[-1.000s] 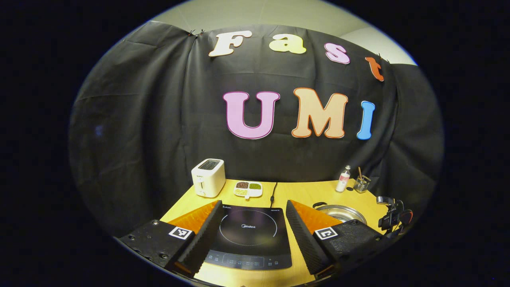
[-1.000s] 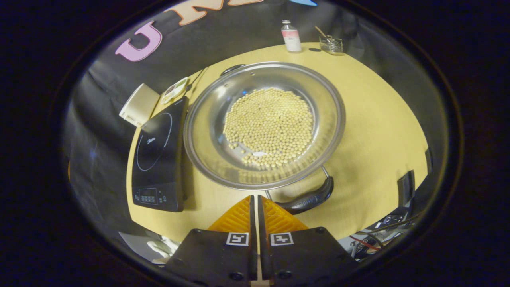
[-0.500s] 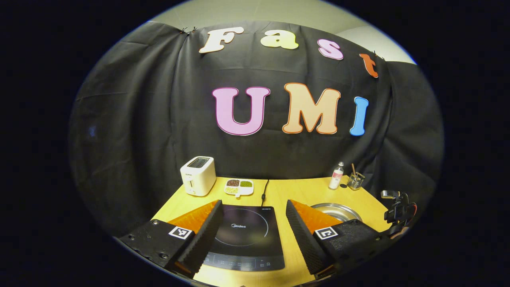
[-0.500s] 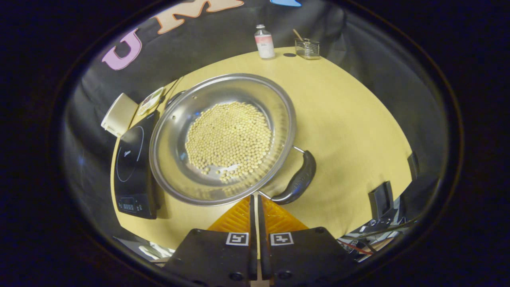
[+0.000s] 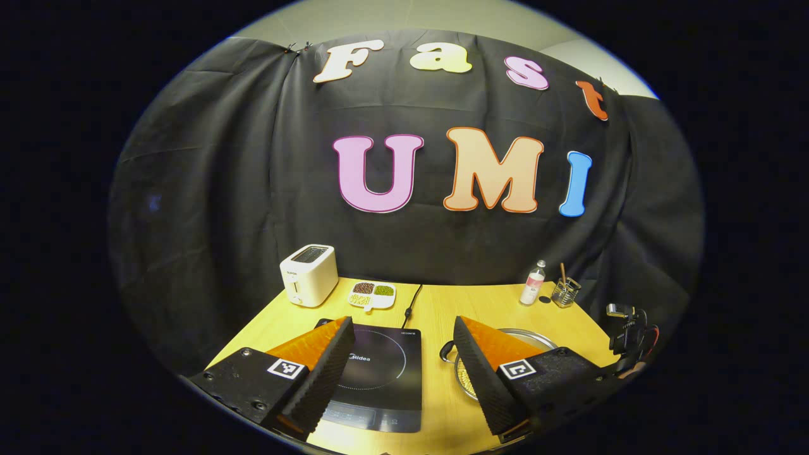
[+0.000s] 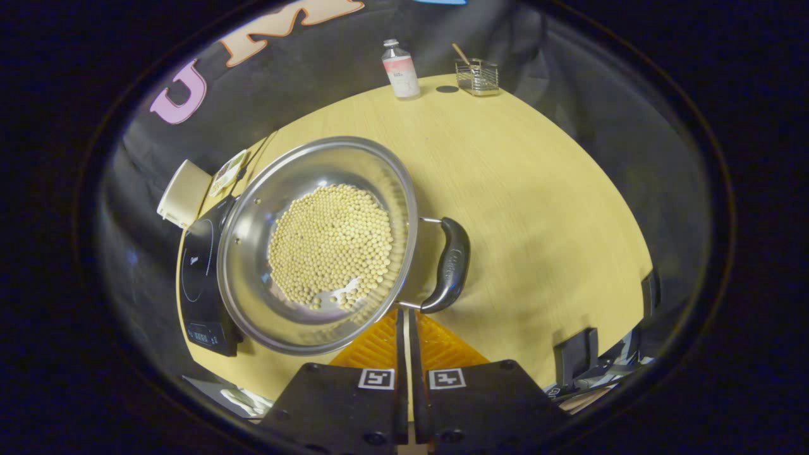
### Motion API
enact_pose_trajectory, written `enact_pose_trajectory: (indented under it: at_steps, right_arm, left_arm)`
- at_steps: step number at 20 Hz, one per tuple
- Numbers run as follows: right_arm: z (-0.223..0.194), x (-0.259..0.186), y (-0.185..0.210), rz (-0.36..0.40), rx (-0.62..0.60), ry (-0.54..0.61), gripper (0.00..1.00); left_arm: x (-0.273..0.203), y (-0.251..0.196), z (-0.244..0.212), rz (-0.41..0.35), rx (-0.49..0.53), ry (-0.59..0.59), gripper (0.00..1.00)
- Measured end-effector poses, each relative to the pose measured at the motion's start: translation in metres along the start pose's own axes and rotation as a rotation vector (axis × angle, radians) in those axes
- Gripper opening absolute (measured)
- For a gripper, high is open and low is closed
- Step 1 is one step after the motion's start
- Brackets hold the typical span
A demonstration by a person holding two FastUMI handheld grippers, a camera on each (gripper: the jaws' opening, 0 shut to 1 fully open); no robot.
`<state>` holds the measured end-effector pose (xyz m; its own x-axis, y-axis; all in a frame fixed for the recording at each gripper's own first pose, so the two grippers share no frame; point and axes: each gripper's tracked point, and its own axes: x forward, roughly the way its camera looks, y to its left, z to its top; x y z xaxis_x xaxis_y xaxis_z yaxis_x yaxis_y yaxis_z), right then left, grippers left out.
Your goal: First push the handle of the pot to place it horizontally, then grasp the pot with both hands and set it on the induction cooktop.
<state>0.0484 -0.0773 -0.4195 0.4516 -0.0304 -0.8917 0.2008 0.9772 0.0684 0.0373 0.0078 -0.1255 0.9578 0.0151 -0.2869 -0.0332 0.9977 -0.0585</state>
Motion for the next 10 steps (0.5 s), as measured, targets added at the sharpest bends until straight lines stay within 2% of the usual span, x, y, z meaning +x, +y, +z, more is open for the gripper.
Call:
enact_pose_trajectory:
  at_steps: [1, 5, 6, 10]
  right_arm:
    - [0.003, 0.001, -0.002, 0.006, -0.001, 0.006, 0.06]
    - [0.015, 0.007, -0.01, 0.035, -0.004, 0.028, 0.06]
    - [0.02, 0.009, -0.012, 0.04, -0.005, 0.031, 0.06]
    - [0.037, 0.016, -0.016, 0.067, -0.01, 0.034, 0.06]
  left_arm:
    - [0.002, -0.002, 0.001, 0.014, -0.007, 0.002, 0.96]
    - [0.009, -0.003, 0.005, 0.082, -0.013, 0.005, 0.96]
    - [0.011, -0.003, 0.006, 0.097, -0.012, 0.003, 0.93]
    - [0.015, -0.004, 0.006, 0.147, -0.021, 0.002, 0.96]
